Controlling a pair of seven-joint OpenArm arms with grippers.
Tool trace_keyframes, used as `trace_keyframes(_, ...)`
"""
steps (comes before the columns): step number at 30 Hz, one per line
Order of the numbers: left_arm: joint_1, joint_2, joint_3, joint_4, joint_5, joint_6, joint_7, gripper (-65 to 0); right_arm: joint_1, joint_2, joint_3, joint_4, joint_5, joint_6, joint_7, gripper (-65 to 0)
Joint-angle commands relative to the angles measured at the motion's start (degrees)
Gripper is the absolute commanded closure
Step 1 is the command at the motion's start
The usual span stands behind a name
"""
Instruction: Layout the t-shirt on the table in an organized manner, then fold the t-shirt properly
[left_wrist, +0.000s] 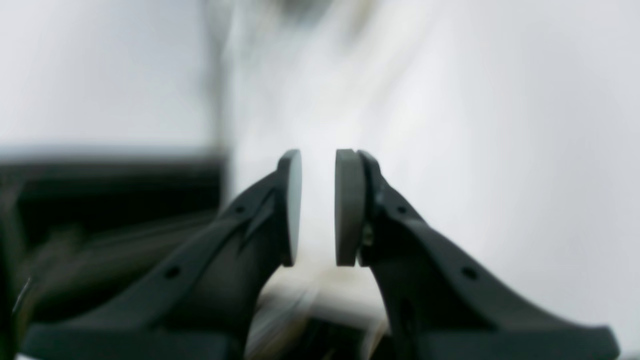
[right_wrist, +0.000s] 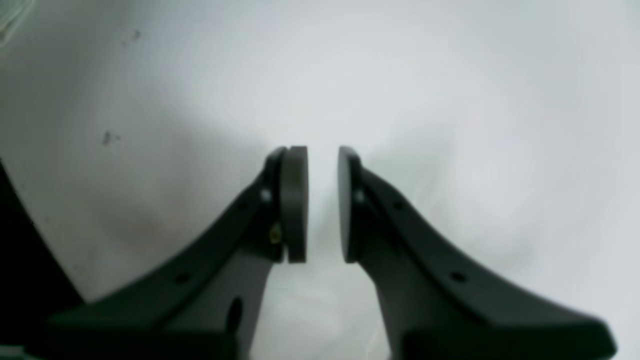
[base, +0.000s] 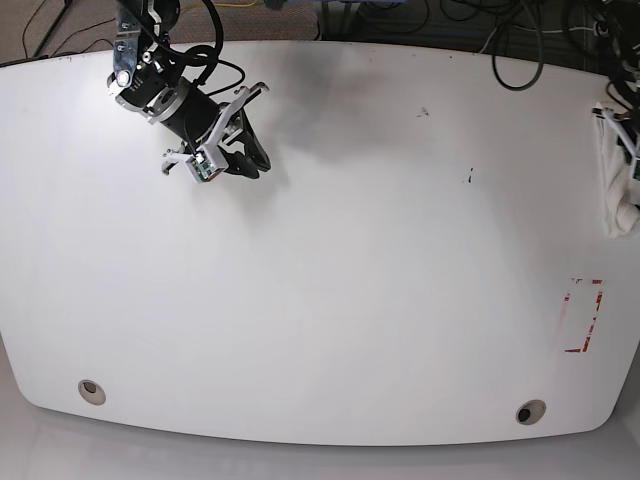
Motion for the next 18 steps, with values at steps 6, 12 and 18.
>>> trace_keyframes(6, 0.2, 5.1, 6.4, 1.7, -0.3, 0.1, -11.1, -10.1, -0.3, -3.4, 0.4, 0.9, -12.4, 0.1, 9.0, -9.4)
trace_keyframes(12, 1.0, 9.8, 10.5, 1.6, -0.3, 0.1, -15.8, -10.1, -3.0, -5.6, 0.7, -0.2, -21.9, -0.3, 19.2, -9.4)
trace_keyframes(18, 5.0, 14.4, 14.8, 1.7, -0.3, 0.1, -22.1, -10.1, -7.8, -6.7, 3.0, -0.7, -22.5, -3.9, 27.8, -9.4)
